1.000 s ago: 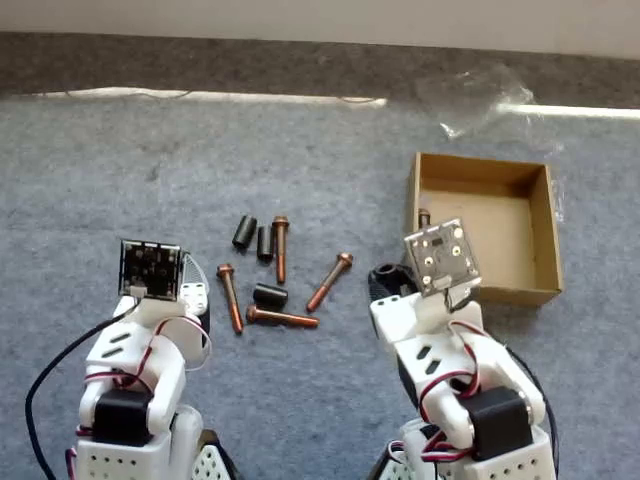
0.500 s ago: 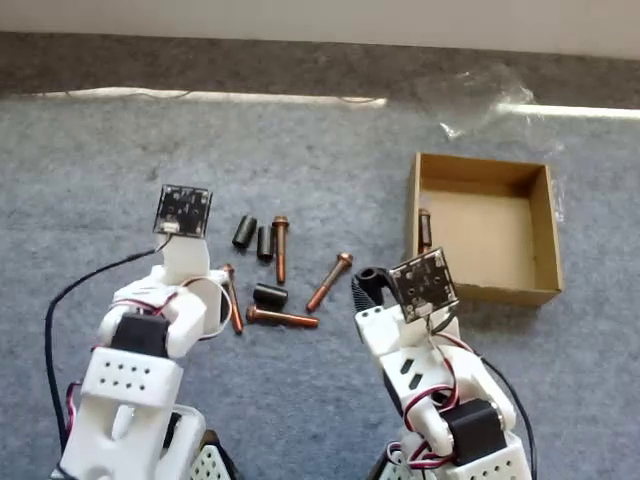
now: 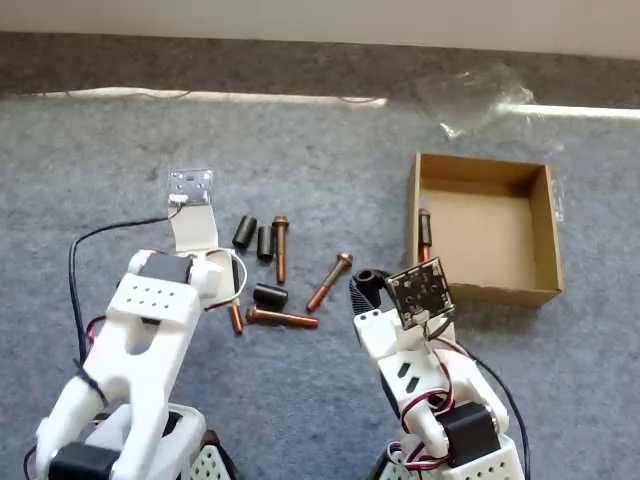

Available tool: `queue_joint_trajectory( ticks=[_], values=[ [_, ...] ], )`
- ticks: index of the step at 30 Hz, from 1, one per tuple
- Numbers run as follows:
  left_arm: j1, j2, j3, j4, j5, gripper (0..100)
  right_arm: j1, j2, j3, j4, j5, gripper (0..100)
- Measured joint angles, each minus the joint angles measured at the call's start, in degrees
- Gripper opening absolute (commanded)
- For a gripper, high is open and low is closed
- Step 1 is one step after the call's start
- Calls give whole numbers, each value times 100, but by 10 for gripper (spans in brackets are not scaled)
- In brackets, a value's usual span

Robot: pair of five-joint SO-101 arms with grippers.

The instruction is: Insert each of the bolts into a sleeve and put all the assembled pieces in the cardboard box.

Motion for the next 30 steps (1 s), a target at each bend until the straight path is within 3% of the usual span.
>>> queue_joint_trajectory(
  ticks=[6, 19, 25, 30],
  values=[
    [0, 703, -431, 0, 897, 5, 0, 0, 0, 0, 0, 7],
    [0, 2207, -1327, 0, 976, 9, 0, 0, 0, 0, 0, 7],
    [0, 2251, -1354, 0, 976, 154, 0, 0, 0, 0, 0, 7],
    [0, 2251, -1363, 0, 976, 161, 0, 0, 0, 0, 0, 7]
  ],
)
